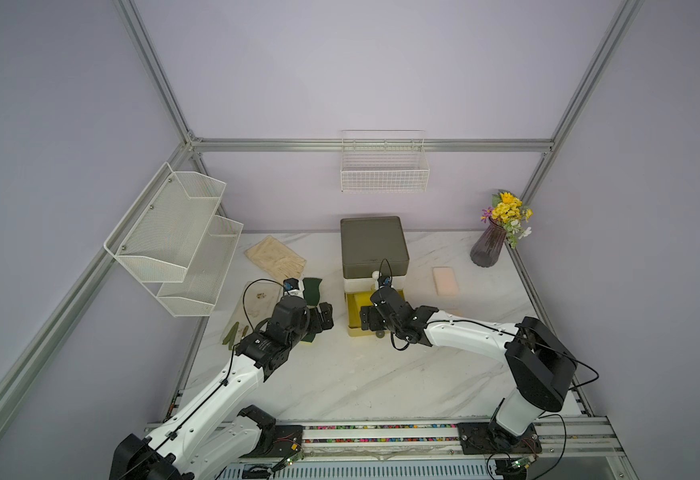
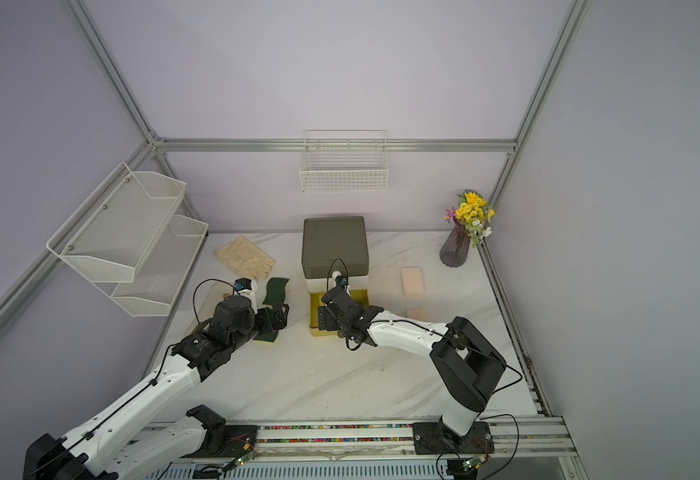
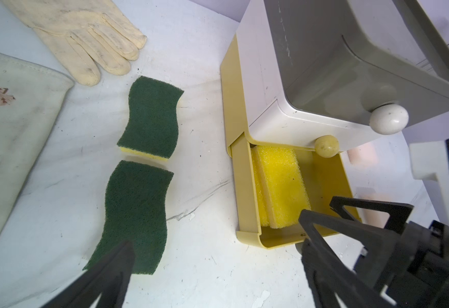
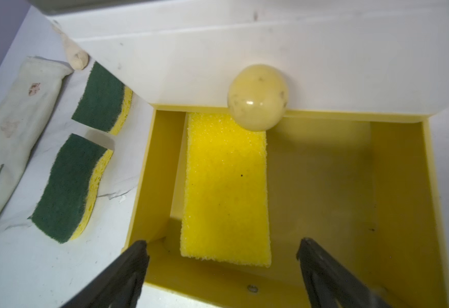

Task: Take the sponge out of the drawer
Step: Pick up the sponge from the drawer.

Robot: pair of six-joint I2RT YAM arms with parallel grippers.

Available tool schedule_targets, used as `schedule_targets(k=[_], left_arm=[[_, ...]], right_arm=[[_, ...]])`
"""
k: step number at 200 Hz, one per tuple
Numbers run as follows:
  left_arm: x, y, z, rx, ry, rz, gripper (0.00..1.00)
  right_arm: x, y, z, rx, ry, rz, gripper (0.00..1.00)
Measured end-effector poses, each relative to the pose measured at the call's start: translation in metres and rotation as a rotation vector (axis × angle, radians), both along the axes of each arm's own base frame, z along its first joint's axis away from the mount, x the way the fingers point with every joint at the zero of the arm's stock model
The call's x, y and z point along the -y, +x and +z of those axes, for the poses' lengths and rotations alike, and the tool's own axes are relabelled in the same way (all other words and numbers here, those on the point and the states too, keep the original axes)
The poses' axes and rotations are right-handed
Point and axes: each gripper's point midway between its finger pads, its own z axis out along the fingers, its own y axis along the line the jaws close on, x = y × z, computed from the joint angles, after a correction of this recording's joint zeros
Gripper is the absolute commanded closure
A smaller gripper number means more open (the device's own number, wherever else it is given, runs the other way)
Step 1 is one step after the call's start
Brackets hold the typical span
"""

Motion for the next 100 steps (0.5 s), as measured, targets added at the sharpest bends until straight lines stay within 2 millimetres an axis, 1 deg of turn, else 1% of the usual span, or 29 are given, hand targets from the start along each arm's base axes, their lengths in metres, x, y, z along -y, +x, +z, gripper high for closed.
schedule_targets(k=[24, 53, 76, 100], left_arm=[[0.004, 0.003, 0.025, 0.018, 0.014, -0.048, 0.0], [0.009, 0.005, 0.052, 0.049, 0.045, -0.112, 0.0], [0.009, 0.005, 0.063, 0.068, 0.085, -0.15, 0.0], [0.008, 0.005, 0.065, 0.081, 0.132, -0.184, 0.0]], right_arm=[[0.003, 0.003, -0.002, 0.005, -0.017, -0.016, 0.08], [-0.001, 0.005, -0.003, 0.007, -0.02, -0.017, 0.08], [-0.004, 0.006, -0.004, 0.006, -0.022, -0.013, 0.07], [-0.007, 0.007, -0.009, 0.002, -0.032, -0.012, 0.07]])
